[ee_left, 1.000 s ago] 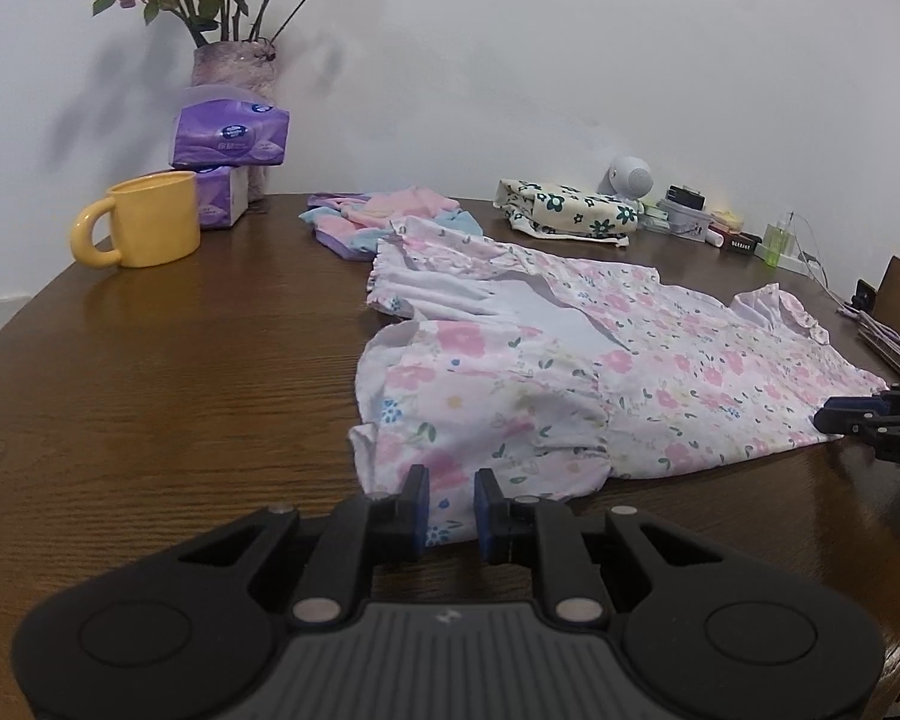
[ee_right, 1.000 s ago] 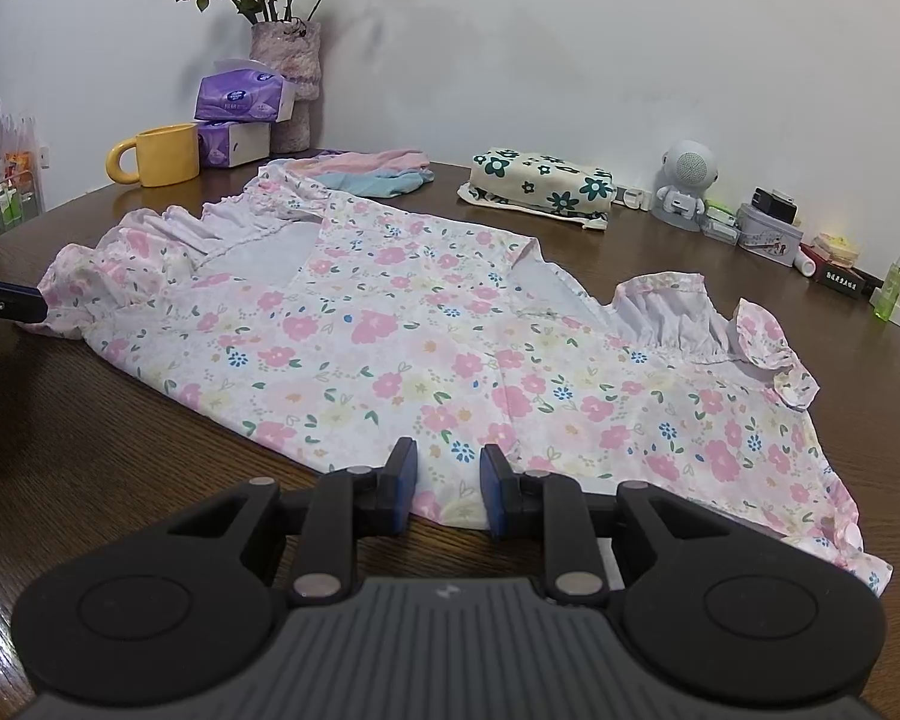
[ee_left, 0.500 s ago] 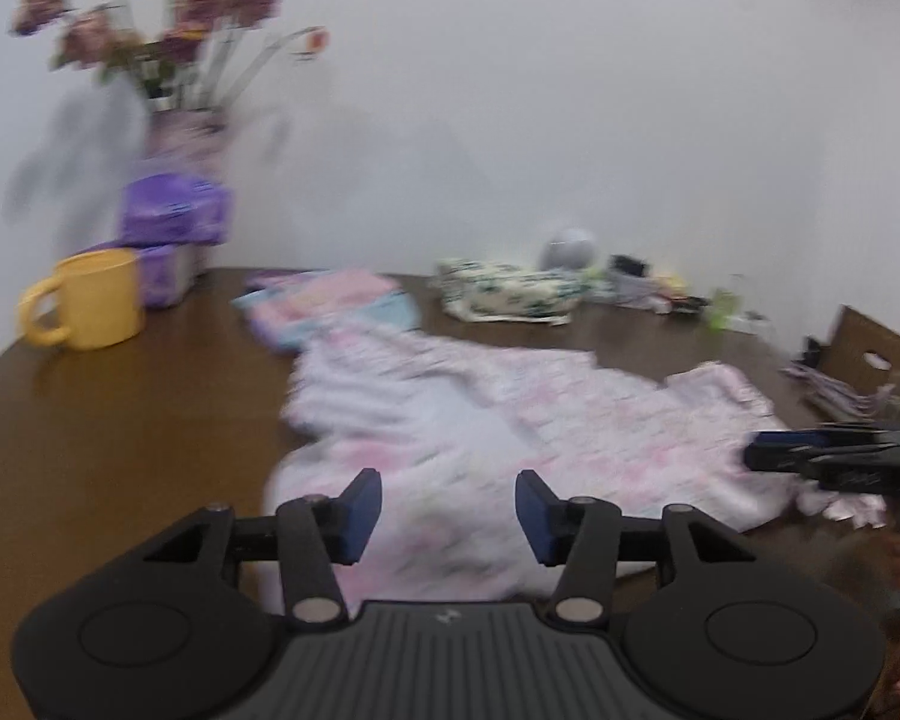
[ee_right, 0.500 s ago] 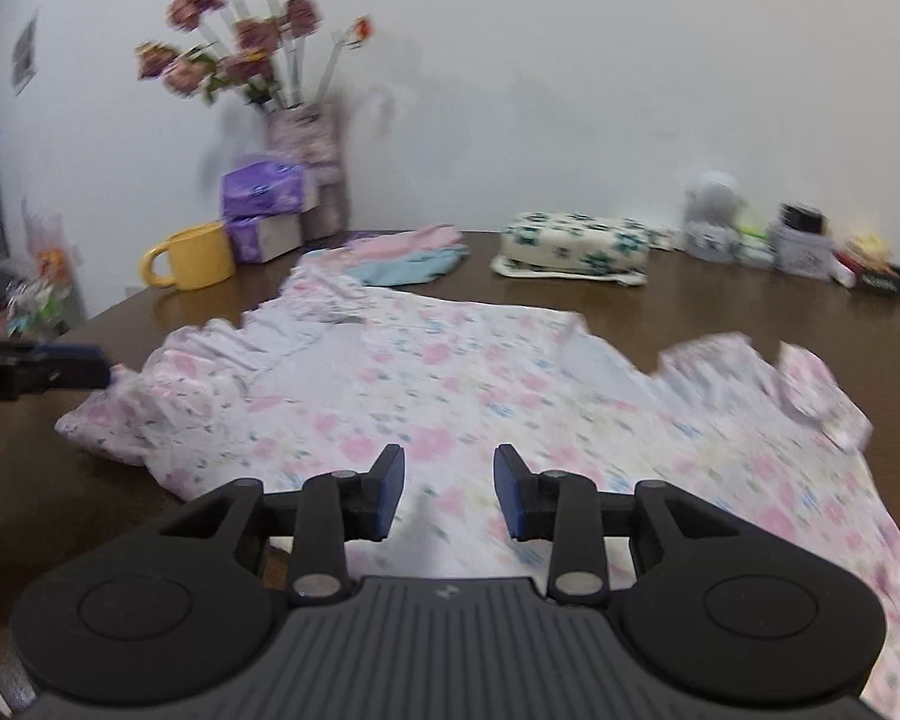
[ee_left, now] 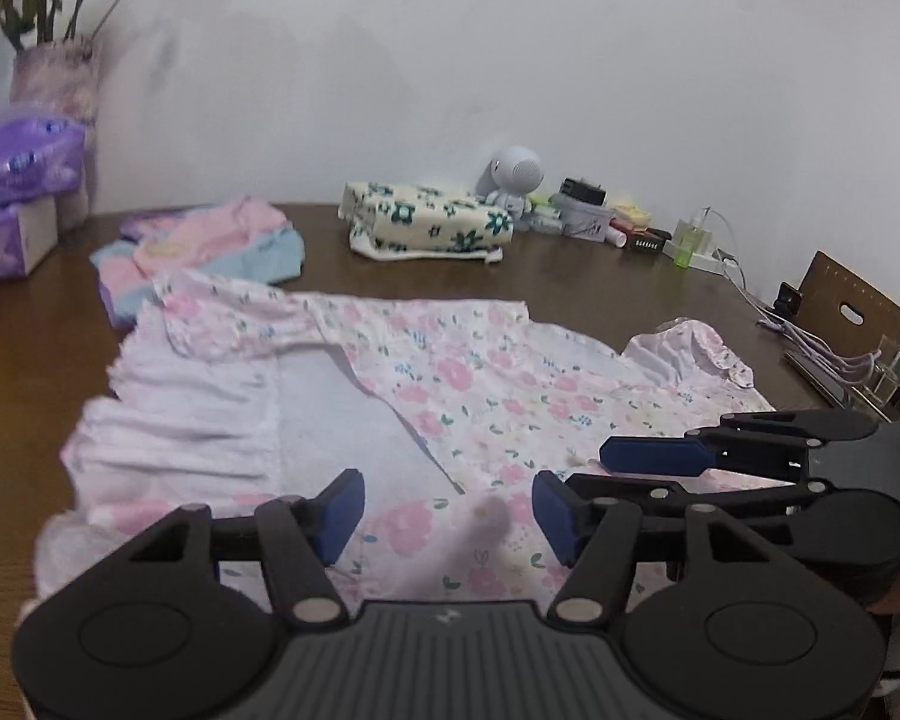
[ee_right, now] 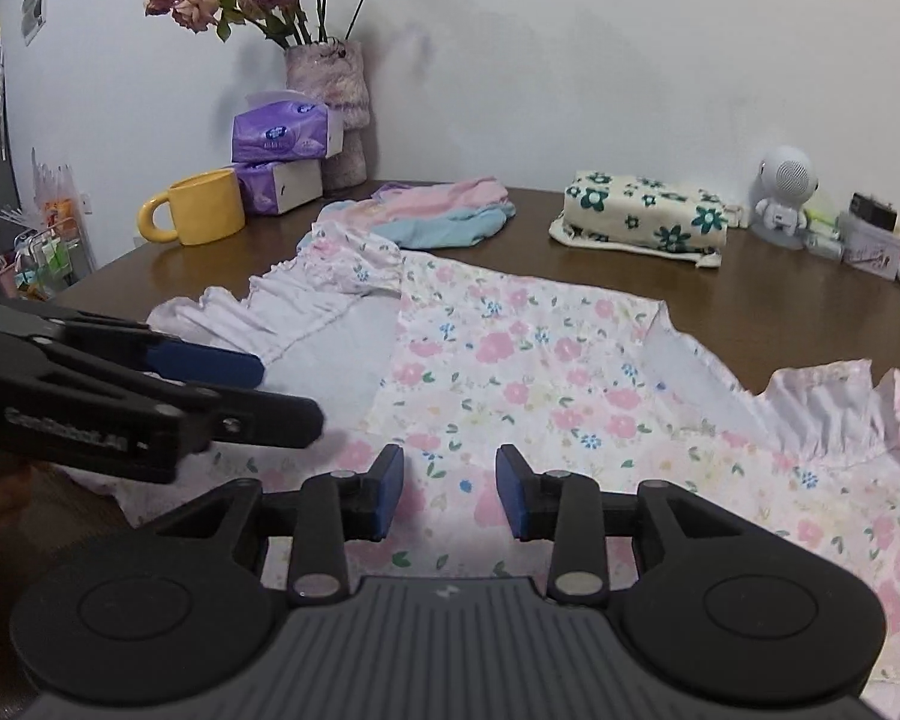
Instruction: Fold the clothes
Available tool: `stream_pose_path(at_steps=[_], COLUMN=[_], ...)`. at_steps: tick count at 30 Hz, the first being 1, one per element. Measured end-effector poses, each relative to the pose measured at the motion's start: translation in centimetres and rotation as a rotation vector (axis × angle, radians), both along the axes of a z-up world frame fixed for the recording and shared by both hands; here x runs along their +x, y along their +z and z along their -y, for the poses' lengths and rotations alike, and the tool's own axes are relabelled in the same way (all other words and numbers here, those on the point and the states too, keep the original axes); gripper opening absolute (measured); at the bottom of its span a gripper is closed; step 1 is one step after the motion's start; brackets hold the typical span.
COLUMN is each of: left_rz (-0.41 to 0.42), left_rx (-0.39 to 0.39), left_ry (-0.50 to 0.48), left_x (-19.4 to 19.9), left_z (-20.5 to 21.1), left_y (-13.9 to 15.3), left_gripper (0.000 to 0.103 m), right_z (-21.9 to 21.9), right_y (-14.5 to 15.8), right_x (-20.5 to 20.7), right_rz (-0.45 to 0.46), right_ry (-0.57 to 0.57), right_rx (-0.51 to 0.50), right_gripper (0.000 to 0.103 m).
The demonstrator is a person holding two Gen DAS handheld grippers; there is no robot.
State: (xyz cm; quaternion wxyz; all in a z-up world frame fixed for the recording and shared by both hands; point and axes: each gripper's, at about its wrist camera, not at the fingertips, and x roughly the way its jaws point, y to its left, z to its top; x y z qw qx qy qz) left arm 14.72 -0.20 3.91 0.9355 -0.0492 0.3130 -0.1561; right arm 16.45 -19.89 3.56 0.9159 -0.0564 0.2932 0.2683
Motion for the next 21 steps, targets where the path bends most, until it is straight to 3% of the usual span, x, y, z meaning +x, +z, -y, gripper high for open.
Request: stream_pose_path(at_steps=[5,11,21], left_rz=[0.009,-0.001,-0.01], left_rx=[0.022,0.008,-0.053], left_ry=[-0.002,0.016,0.05], left_x=[0.0,0.2,0.0], left_z=[0.2,-0.3,-1.5], left_y=[-0.8,-1.5,-1.7], left_gripper=[0.041,0.026,0.021], right_z=[-0.4,-0.5,-0.5], right_y=[-0.8,-1.0,-0.9], right_x=[0.4,0.6,0.5], right_rz=[-0.022,-0.04,-0.036], right_ry=[0.018,0.03,0.025], right_rx=[0.002,0.009,-0.001], right_gripper=[0.028,0.028,0.028])
